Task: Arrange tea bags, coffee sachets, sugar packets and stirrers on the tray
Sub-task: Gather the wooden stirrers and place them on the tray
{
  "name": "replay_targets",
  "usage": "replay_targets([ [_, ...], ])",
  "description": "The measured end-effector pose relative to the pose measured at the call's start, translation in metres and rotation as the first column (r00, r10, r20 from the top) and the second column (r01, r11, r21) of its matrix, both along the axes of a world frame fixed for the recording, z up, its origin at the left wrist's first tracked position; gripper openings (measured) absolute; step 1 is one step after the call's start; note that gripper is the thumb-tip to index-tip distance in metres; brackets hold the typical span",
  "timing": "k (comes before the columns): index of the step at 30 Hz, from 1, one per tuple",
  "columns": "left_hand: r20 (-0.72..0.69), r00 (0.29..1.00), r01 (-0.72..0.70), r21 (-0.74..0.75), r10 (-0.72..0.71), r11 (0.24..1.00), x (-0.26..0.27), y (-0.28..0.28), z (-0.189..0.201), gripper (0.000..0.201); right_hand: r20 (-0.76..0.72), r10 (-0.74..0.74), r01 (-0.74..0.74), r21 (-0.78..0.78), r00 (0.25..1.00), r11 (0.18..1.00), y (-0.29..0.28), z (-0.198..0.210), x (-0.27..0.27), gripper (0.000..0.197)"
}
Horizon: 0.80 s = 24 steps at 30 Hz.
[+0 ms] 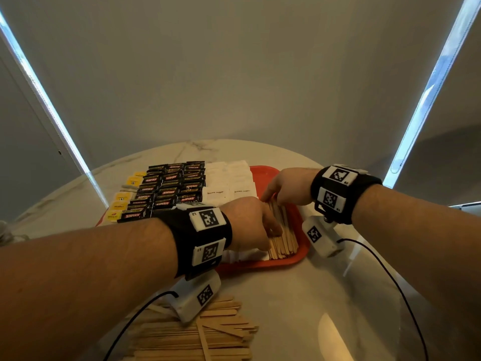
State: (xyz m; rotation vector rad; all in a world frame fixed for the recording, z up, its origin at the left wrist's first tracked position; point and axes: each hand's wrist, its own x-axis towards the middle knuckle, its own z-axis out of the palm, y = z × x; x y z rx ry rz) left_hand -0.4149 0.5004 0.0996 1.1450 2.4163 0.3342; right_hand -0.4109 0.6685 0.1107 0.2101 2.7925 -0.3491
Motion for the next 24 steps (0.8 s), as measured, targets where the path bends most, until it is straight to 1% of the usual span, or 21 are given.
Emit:
replay_targets([
  [2, -0.021, 1.0, 0.021, -0.017, -0.022, 1.0, 0.0, 0.0, 0.0, 0.043, -0.014, -0.014, 0.014, -0.025, 1.0, 1.0, 0.002, -0.001, -0.002, 0.045],
  [3, -0.027, 0.999, 0.03, -0.02, -0.031, 0.999, 0.0, 0.0, 0.0, 0.043, -0.045, -0.031, 0.03, -0.031, 0.999, 0.999, 0.004, -0.001, -0.003, 0.042],
  [6, -0.03, 0.999, 0.041, -0.005, -0.041, 0.999, -0.001, -0.001, -0.002, 0.043, -0.168, -0.086, 0.085, -0.013, 0.982, 0.996, 0.01, -0.002, -0.003, 0.023],
  [7, -0.033, 0.998, 0.044, -0.002, -0.044, 0.999, -0.001, -0.002, -0.003, 0.043, -0.18, -0.092, 0.093, 0.0, 0.979, 0.996, 0.011, -0.004, -0.002, 0.016],
  [9, -0.043, 0.998, 0.054, -0.003, -0.054, 0.999, -0.001, -0.002, -0.003, 0.042, -0.143, -0.078, 0.081, 0.015, 0.987, 0.997, 0.011, -0.008, 0.001, 0.009],
  [11, -0.053, 0.996, 0.067, -0.007, -0.067, 0.998, 0.0, -0.001, -0.002, 0.042, -0.111, -0.075, 0.075, -0.002, 0.991, 0.997, 0.009, -0.012, 0.003, 0.006],
  [14, -0.055, 0.996, 0.074, 0.001, -0.074, 0.997, -0.001, -0.002, 0.0, 0.04, -0.133, -0.085, 0.083, -0.017, 0.987, 0.996, 0.008, -0.01, 0.005, 0.004],
  [17, -0.05, 0.999, 0.024, 0.059, -0.021, 0.998, -0.001, -0.005, 0.003, 0.031, -0.129, -0.066, 0.065, -0.009, 0.989, 0.998, 0.003, -0.008, 0.008, 0.004],
  [18, -0.05, 0.999, -0.005, 0.093, 0.01, 0.996, -0.001, -0.007, 0.006, 0.025, -0.129, -0.059, 0.058, -0.008, 0.99, 0.998, 0.001, -0.008, 0.009, 0.004],
  [20, -0.04, 0.996, -0.072, 0.186, 0.081, 0.98, -0.002, -0.012, 0.017, 0.016, -0.174, -0.058, 0.058, -0.006, 0.983, 0.998, -0.006, -0.003, 0.011, 0.005],
  [22, -0.008, 0.987, -0.15, 0.282, 0.159, 0.948, -0.005, -0.024, 0.03, 0.018, -0.215, -0.026, 0.029, 0.011, 0.976, 1.0, -0.022, 0.005, 0.016, 0.004],
  [24, 0.029, 0.97, -0.234, 0.375, 0.241, 0.897, -0.006, -0.04, 0.041, 0.021, -0.207, 0.032, -0.031, 0.006, 0.978, 0.999, -0.042, 0.012, 0.024, 0.008],
])
